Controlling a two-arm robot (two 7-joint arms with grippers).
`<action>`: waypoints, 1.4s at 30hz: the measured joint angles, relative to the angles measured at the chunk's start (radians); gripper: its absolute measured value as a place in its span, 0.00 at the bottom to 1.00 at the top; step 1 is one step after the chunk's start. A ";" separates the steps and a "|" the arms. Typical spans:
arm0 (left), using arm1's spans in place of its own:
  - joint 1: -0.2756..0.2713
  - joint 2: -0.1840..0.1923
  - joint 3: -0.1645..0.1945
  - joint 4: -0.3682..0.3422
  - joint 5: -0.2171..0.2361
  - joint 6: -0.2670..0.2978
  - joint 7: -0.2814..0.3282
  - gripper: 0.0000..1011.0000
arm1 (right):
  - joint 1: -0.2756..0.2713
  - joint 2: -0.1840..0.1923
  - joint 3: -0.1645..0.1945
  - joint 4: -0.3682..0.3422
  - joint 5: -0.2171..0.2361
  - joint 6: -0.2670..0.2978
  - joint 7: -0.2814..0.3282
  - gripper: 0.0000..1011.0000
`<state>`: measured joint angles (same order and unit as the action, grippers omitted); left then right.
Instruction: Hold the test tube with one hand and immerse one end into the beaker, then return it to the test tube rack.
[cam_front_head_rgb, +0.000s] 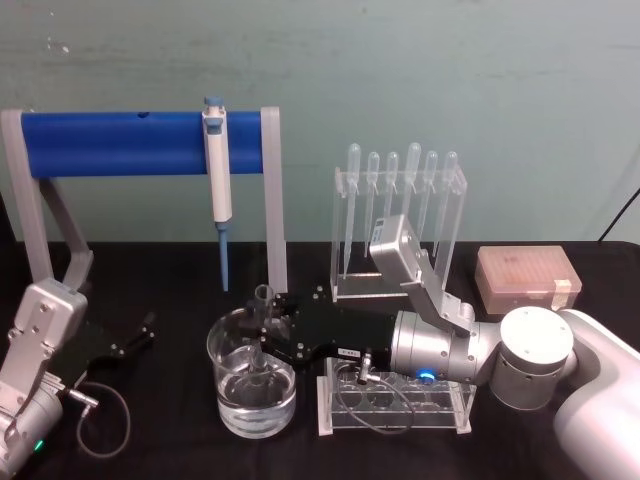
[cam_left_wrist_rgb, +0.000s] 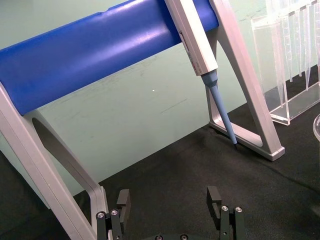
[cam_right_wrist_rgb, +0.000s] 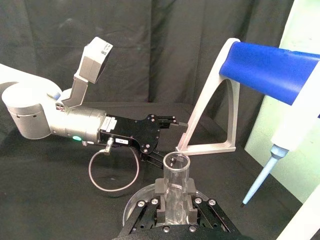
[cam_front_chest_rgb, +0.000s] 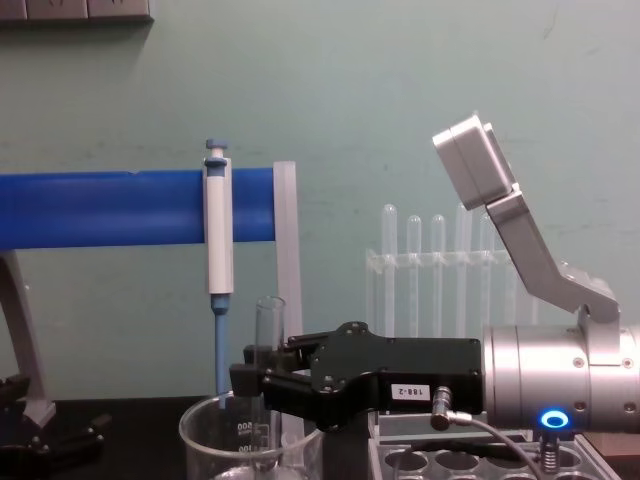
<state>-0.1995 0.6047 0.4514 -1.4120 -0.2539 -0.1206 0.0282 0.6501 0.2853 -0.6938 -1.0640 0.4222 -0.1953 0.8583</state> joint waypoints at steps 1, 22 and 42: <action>0.000 0.000 0.000 0.000 0.000 0.000 0.000 0.99 | 0.000 0.000 0.000 0.000 0.000 0.000 0.000 0.22; 0.000 0.000 0.000 0.000 0.000 0.000 0.000 0.99 | 0.000 0.000 0.000 0.000 0.000 0.000 0.000 0.22; 0.000 0.000 0.000 0.000 0.000 0.000 0.000 0.99 | 0.000 0.000 0.000 0.000 0.000 0.000 0.000 0.22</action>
<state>-0.1995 0.6047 0.4514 -1.4120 -0.2539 -0.1205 0.0283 0.6500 0.2853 -0.6938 -1.0641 0.4222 -0.1953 0.8582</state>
